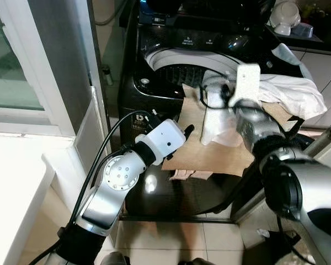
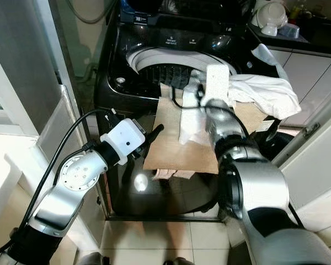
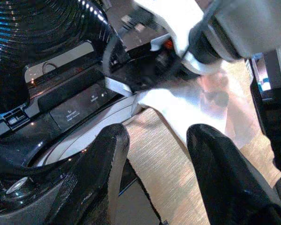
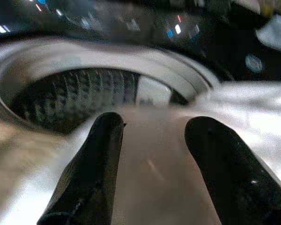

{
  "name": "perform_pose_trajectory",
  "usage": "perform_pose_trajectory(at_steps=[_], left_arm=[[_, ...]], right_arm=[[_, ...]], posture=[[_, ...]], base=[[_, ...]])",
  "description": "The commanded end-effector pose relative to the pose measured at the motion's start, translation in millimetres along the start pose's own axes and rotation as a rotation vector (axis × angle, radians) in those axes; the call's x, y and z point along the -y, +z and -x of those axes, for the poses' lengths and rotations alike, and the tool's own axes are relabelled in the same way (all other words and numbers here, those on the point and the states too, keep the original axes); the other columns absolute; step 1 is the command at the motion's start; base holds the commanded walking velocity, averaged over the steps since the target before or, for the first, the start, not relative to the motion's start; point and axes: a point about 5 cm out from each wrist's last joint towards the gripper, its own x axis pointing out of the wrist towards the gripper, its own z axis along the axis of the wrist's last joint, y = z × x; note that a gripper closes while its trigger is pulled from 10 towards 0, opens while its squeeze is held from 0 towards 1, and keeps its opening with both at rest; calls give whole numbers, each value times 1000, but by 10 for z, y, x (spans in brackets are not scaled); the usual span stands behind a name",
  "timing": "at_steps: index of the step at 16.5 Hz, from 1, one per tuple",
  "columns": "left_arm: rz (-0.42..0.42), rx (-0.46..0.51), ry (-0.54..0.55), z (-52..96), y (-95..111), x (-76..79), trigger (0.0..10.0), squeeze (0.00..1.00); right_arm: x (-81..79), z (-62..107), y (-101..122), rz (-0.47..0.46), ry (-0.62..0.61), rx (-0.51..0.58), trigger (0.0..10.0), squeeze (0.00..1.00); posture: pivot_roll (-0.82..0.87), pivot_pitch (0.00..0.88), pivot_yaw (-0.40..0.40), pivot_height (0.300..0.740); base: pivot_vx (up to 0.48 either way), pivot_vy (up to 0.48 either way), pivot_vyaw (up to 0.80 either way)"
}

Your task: Clothes washing

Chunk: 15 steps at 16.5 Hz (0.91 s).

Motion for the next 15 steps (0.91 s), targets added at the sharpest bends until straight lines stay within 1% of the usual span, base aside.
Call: perform_pose_trajectory(at_steps=[1,2,3,5,6,7,8,9,10,11,12,13,14,15], left_arm=[[-9,16,6,-4,55,12,10000,0],[-6,15,9,-6,62,25,10000,0],[-5,15,9,-7,63,27,10000,0],[-3,11,14,-5,63,41,10000,0],[-4,9,16,-5,64,43,10000,0],[-2,8,29,-3,66,27,10000,0],[-4,5,36,-1,64,19,10000,0],[-4,3,40,9,58,18,10000,0],[-3,1,43,20,56,17,10000,0],[-1,-1,44,33,50,12,10000,0],[-1,-3,35,43,42,18,10000,0],[-3,-3,19,45,36,36,10000,0],[-4,-2,12,45,34,44,10000,0],[-2,1,2,41,34,58,10000,0]], right_arm=[[-56,-23,207,51,20,43,10000,1000],[-134,-31,403,101,45,94,10000,1000],[-146,-32,434,110,48,102,10000,1000],[-232,-21,826,201,67,202,10000,1000],[-222,-18,895,196,60,219,10000,1000],[-177,-17,961,161,40,230,10000,804],[-142,-22,944,115,34,221,10000,0],[-131,-30,828,13,49,194,10000,0],[-146,-27,669,-43,70,188,10000,0],[-180,-13,468,-56,92,177,10000,0],[-210,10,305,-46,107,176,10000,0],[-236,51,159,-15,123,207,10000,0],[-248,85,82,3,132,238,10000,0],[-256,188,-103,15,162,299,10000,0]], posture=[[120,0,-136,740],[123,0,-141,740],[123,0,-141,740],[135,0,-153,740],[138,0,-160,740],[139,0,-162,740],[138,0,-167,740],[136,0,-169,740],[131,0,-162,740],[118,0,-148,740],[101,0,-136,740],[87,0,-129,740],[80,0,-122,740],[64,0,-111,740]], base=[[0,0,0],[0,0,0],[0,0,0],[0,0,0],[0,0,0],[0,0,0],[0,0,0],[0,0,0],[0,0,0],[0,0,0],[0,0,0],[0,0,0],[0,0,0],[0,0,0]])
